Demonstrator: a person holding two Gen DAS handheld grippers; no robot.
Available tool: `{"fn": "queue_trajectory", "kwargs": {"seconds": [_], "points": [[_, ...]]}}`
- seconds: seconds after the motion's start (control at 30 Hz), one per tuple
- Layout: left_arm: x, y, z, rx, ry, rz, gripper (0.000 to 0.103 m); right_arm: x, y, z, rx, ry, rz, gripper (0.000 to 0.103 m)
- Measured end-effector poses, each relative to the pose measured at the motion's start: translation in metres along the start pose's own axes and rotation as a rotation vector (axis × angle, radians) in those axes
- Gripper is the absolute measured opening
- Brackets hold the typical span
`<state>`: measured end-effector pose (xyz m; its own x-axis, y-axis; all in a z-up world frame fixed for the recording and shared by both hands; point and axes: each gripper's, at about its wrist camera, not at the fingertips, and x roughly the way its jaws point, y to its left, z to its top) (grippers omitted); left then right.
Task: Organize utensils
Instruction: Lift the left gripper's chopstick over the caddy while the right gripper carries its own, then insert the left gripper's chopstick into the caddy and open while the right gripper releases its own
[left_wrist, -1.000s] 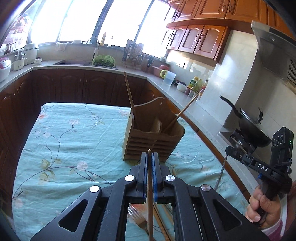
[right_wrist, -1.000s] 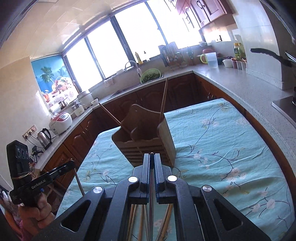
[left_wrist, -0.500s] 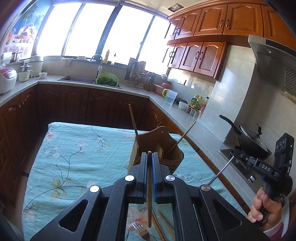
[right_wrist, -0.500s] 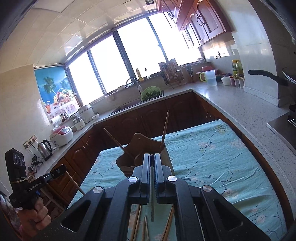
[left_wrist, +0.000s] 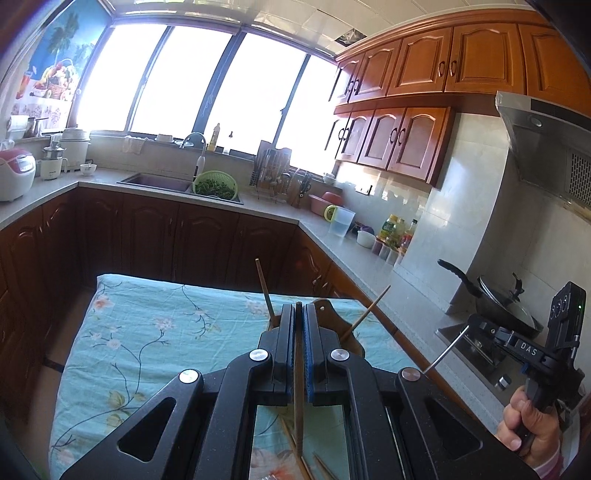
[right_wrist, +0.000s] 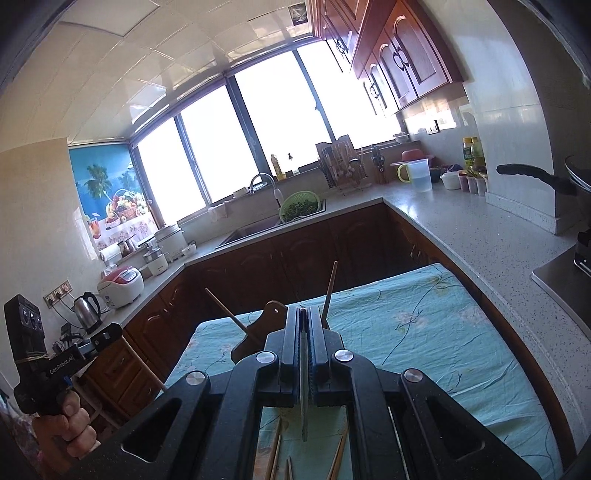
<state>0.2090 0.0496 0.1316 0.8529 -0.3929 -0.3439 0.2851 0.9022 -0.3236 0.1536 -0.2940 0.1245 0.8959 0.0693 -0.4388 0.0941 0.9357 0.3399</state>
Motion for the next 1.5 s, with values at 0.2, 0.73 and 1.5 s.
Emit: {"fn": "queue_trajectory", "kwargs": {"seconds": [0.2,0.73,1.5], "points": [[0.011,-0.001,0.017,0.005,-0.058,0.001,0.002,0.008,0.005,0.026,0.000,-0.059,0.002,0.004],[0.125,0.020,0.009,-0.060,-0.160,0.069,0.002,0.092,-0.005,0.038,-0.002,-0.097,-0.068,0.004],[0.208,0.032,-0.013,-0.084,-0.046,0.109,0.004,0.137,-0.027,-0.001,0.065,0.015,-0.085,0.005]]}}
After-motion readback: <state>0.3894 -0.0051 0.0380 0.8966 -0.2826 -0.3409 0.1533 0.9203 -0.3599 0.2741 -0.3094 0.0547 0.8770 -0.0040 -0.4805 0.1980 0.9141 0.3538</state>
